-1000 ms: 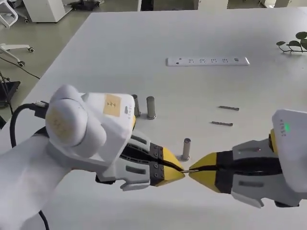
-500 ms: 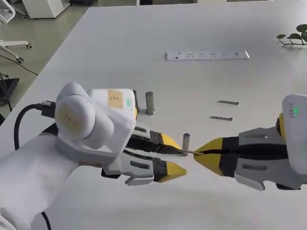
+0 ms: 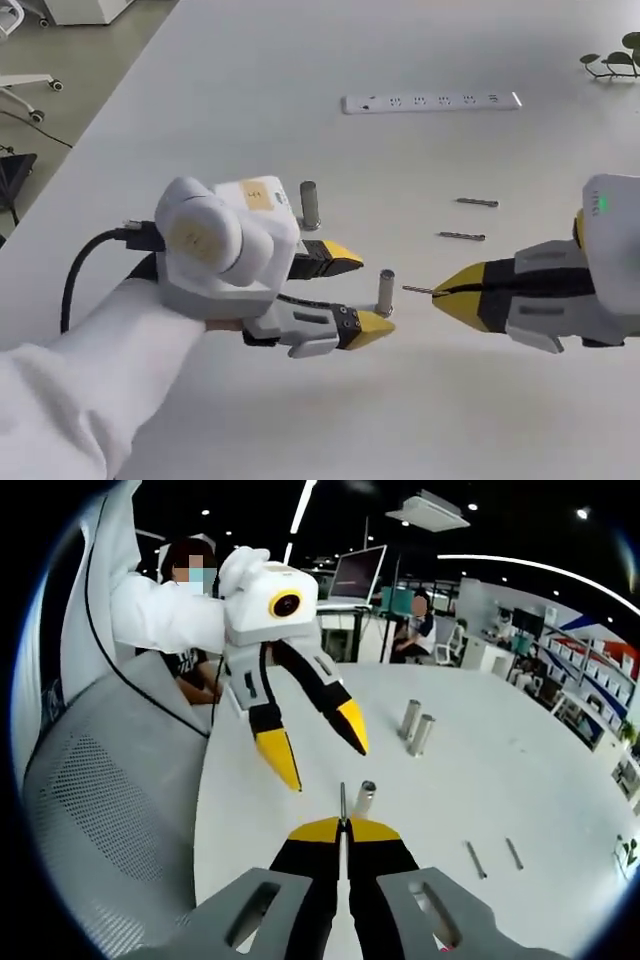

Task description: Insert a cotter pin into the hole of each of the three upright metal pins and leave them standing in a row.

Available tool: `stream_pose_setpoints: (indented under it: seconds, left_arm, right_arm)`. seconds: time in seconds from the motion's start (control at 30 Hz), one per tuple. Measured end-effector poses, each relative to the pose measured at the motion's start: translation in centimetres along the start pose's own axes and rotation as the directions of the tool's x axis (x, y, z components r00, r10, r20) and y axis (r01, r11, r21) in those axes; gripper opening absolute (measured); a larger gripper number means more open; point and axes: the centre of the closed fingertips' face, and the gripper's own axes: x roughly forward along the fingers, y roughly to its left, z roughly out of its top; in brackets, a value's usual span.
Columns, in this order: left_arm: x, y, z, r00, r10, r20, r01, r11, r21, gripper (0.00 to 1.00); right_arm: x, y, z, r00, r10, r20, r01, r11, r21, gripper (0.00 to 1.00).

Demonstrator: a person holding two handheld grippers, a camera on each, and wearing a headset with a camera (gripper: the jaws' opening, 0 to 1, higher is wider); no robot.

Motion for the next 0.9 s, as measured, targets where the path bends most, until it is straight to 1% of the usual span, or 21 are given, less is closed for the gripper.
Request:
stream_pose_setpoints:
  seconds: [0.03, 0.07, 0.13, 0.2, 0.27, 0.37, 0.43, 0.57, 0.63, 0.7, 0.73, 0.83, 0.9]
  left_arm:
    - [0.3, 0.3, -0.2, 1.0000, 0.004, -0.001, -0.004, 1.000, -0.018, 0.39]
    - [0.5, 0.3, -0.2, 1.0000, 0.004, -0.002, -0.004, 1.000, -0.020, 0.39]
    - [1.2, 0.7, -0.4, 1.0000, 0.008, 0.000, -0.008, 0.999, -0.038, 0.38]
    - [1.8, 0.8, -0.7, 1.0000, 0.001, -0.007, -0.002, 0.999, -0.055, 0.37]
    - [2.2, 0.9, -0.9, 0.9999, 0.004, -0.013, -0.004, 0.998, -0.055, 0.36]
    - [3.1, 1.3, -1.9, 0.9982, 0.021, -0.056, -0.024, 0.998, -0.054, 0.35]
    - [3.5, 1.5, -2.3, 0.9975, 0.025, -0.067, -0.029, 0.998, -0.059, 0.33]
    - [4.1, 1.5, -2.4, 0.9983, 0.016, -0.056, -0.021, 0.997, -0.077, 0.29]
    - [4.4, 1.6, -2.6, 0.9979, 0.017, -0.063, -0.022, 0.996, -0.086, 0.28]
    - [4.6, 1.9, -2.8, 0.9967, 0.028, -0.076, -0.034, 0.996, -0.086, 0.26]
    - [4.7, 1.9, -2.9, 0.9966, 0.025, -0.079, -0.032, 0.996, -0.086, 0.26]
    - [4.8, 1.8, -2.9, 0.9968, 0.017, -0.078, -0.024, 0.996, -0.089, 0.23]
    - [4.9, 1.7, -2.9, 0.9970, 0.015, -0.076, -0.021, 0.996, -0.088, 0.20]
  right_arm:
    - [0.1, -0.5, -0.1, 1.0000, 0.000, -0.004, 0.000, 1.000, -0.001, 0.00]
    - [0.2, -0.6, -0.2, 1.0000, 0.002, -0.005, -0.002, 1.000, -0.001, 0.00]
    - [0.4, -0.8, -0.4, 0.9999, 0.009, -0.014, -0.009, 1.000, -0.005, 0.00]
    - [0.6, -1.0, -0.7, 0.9996, 0.012, -0.026, -0.012, 1.000, -0.005, 0.00]
    - [0.8, -1.2, -0.8, 0.9993, 0.012, -0.034, -0.012, 1.000, -0.003, 0.00]
    - [1.1, -1.2, -1.2, 0.9985, 0.015, -0.052, -0.015, 1.000, -0.002, 0.00]
    - [1.3, -1.1, -1.2, 0.9985, 0.018, -0.051, -0.018, 1.000, 0.000, 0.00]
    - [1.5, -1.2, -1.3, 0.9985, 0.022, -0.050, -0.021, 1.000, 0.006, 0.00]
    - [1.7, -1.4, -1.5, 0.9982, 0.024, -0.054, -0.023, 1.000, 0.010, 0.00]
    - [1.8, -1.4, -1.6, 0.9981, 0.026, -0.056, -0.026, 1.000, 0.011, 0.00]
    - [1.9, -1.4, -1.6, 0.9979, 0.031, -0.057, -0.031, 0.999, 0.013, 0.00]
    - [2.2, -1.4, -1.6, 0.9978, 0.034, -0.056, -0.034, 0.999, 0.013, 0.00]
    - [2.3, -1.5, -1.5, 0.9980, 0.033, -0.054, -0.033, 0.999, 0.015, 0.00]
